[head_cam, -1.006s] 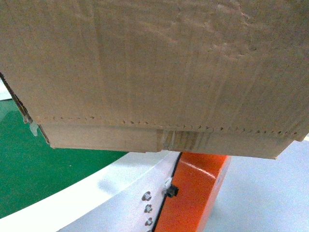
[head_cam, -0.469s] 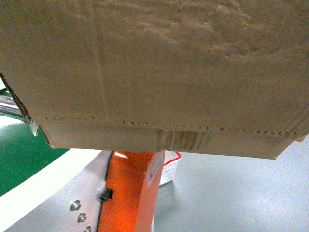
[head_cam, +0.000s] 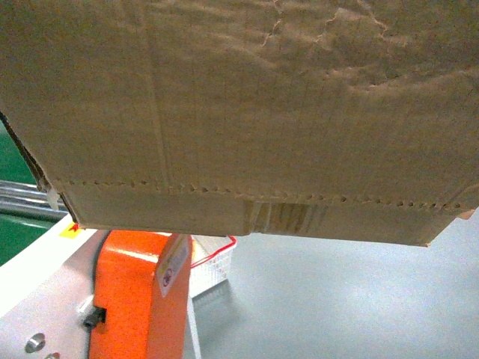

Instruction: Sort boxes to right shelf from conveyor

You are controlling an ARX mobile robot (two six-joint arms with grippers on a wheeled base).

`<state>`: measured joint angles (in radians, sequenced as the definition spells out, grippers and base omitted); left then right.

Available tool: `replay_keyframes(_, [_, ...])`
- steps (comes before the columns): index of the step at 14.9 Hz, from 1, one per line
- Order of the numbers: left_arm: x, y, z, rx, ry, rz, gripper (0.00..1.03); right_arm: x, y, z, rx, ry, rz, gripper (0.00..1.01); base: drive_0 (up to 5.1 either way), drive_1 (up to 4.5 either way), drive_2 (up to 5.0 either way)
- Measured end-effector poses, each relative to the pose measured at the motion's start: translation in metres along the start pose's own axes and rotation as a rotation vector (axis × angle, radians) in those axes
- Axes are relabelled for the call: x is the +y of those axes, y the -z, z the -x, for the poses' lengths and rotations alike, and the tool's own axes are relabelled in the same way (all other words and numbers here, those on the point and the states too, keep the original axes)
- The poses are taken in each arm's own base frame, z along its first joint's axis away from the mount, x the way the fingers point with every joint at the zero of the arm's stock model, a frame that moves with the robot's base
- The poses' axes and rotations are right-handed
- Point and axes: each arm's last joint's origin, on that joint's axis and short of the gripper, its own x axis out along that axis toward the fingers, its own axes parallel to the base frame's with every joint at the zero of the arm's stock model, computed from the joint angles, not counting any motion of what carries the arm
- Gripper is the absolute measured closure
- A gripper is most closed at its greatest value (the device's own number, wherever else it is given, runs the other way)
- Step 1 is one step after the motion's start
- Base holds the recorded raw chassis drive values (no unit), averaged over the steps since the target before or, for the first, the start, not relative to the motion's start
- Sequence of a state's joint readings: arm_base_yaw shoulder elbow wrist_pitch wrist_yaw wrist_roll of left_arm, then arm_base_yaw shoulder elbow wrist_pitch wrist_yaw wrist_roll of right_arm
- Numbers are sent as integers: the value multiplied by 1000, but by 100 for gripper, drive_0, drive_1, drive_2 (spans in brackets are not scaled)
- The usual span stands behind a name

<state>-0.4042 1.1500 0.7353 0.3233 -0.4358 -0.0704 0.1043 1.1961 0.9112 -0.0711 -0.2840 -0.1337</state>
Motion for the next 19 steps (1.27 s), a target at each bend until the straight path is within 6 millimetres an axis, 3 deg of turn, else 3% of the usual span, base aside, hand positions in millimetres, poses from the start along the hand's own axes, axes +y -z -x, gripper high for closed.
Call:
replay_keyframes(7, [0, 0, 0, 0, 0, 0, 101, 0, 0, 0, 0, 0, 0, 99, -157, -179, -134])
replay_keyframes(19, [0, 0, 0, 1, 0, -1, 101, 0, 1, -1, 5, -1, 0, 99, 294, -499, -223])
